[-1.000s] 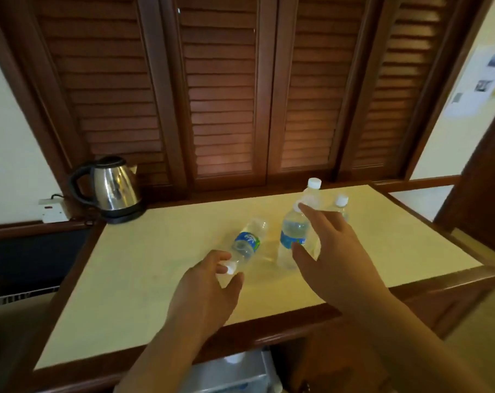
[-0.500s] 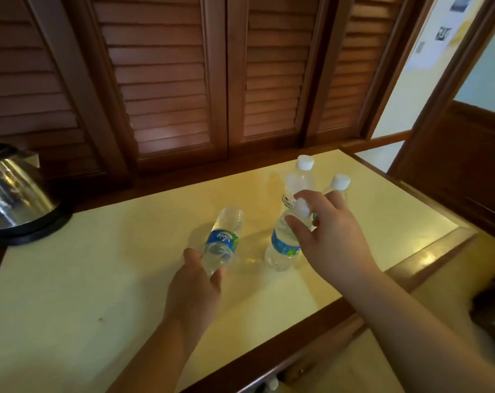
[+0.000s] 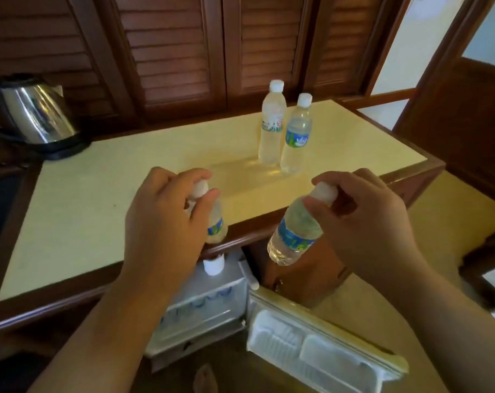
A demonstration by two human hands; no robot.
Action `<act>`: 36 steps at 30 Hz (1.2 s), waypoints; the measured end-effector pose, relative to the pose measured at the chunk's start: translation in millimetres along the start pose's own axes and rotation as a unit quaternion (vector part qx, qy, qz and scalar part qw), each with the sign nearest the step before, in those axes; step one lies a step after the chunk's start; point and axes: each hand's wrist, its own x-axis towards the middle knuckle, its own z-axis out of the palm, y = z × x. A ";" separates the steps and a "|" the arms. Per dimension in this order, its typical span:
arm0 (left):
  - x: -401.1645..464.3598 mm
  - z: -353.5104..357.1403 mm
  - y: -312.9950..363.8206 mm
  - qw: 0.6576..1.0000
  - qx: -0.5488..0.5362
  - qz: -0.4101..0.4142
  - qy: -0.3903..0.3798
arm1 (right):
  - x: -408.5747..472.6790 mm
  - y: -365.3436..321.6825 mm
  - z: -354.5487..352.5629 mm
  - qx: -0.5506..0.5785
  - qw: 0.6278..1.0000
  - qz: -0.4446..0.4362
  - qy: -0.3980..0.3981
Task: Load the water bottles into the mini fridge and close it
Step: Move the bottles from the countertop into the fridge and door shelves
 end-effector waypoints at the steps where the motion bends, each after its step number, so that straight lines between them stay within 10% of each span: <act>1: -15.8 -7.4 10.6 1.000 -0.002 0.018 -0.005 | -17.5 2.6 -4.7 0.007 1.000 -0.003 -0.005; 15: -257.1 59.7 -14.1 0.963 -0.087 -0.162 -0.195 | -251.6 150.0 148.2 0.011 0.971 0.197 -0.139; 26: -386.8 188.2 -115.8 0.957 -0.116 -0.191 -0.184 | -379.3 289.1 336.4 -0.108 0.976 0.071 -0.178; 36: -454.0 282.6 -136.3 0.947 -0.176 -0.160 -0.214 | -437.2 378.5 364.8 -0.180 0.975 0.095 -0.090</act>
